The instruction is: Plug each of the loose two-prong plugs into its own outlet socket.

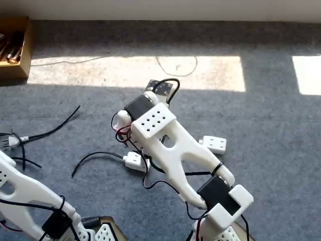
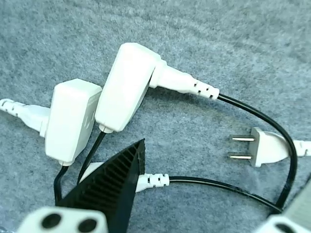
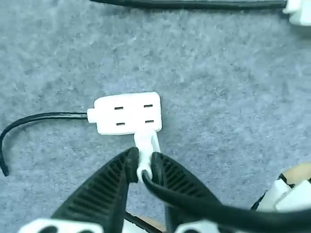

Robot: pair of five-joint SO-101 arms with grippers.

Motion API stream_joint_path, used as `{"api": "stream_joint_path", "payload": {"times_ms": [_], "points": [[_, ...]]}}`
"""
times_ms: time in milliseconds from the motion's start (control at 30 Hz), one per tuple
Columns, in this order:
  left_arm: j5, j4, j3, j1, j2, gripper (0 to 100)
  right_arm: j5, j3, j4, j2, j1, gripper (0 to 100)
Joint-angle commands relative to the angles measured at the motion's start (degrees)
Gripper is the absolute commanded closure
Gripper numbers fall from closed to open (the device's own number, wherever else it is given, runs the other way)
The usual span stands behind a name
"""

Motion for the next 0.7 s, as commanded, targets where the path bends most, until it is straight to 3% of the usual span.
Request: {"api": "stream_joint_path", "payload": {"times_ms": [0,667], "points": [[0.35,0.44,-2.07,-0.04,-0.92,53,-2.81,-2.68,0.75,-0.84,-0.31,99.3],[0.09,0.44,-2.15,-1.01,-1.1,53,-2.73,-2.59,-3.82,-0.4,3.21,99.3]]}}
